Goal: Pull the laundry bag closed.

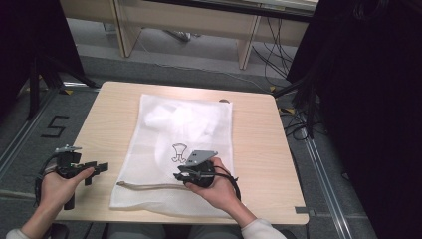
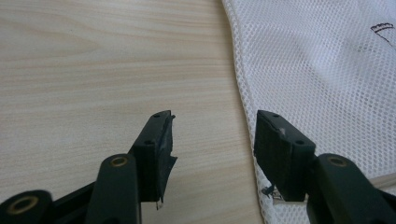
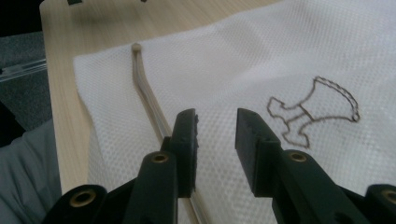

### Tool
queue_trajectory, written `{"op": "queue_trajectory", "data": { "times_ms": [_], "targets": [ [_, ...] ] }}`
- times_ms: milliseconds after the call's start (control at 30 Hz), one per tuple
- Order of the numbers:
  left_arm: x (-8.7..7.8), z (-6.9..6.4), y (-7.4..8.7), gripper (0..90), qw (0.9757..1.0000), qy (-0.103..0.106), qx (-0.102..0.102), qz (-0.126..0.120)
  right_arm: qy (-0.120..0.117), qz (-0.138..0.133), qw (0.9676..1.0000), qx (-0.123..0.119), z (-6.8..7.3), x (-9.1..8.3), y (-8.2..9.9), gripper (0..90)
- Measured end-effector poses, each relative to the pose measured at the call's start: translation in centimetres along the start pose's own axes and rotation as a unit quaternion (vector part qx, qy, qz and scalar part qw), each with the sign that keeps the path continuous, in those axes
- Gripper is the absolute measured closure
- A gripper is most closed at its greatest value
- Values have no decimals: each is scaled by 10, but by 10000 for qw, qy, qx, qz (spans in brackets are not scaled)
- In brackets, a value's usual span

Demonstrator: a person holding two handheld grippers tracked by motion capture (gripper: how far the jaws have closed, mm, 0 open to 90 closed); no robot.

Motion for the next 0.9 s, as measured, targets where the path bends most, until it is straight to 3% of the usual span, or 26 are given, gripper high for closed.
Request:
{"op": "queue_trajectory", "data": {
  "times_ms": [100,300,400,500,900],
  "targets": [
    [0,1,1,460,10000,-23,65,29,-44,-37,9998,-191,4,9,-9,695],
    [1,1,0,458,10000,-44,12,15,-75,-31,9998,-178,10,22,-21,687],
    [0,2,2,457,9999,-63,85,86,-142,-50,9992,-364,13,26,-27,687],
    [0,2,2,457,9998,-77,106,118,-81,-63,9995,-297,14,29,-30,686],
    [0,3,3,458,9998,-87,109,164,-300,34,9993,-240,27,50,-42,678]
  ]
}}
Point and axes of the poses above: each handheld gripper's, and its own axes: x roughly forward along the jaws, y roughly out of its underside, z roughly to its left, the point moved 10 cm from there along x, roughly forward along the jaws, and after that the axes turned 7 degrees about z, right-handed, at the moved point
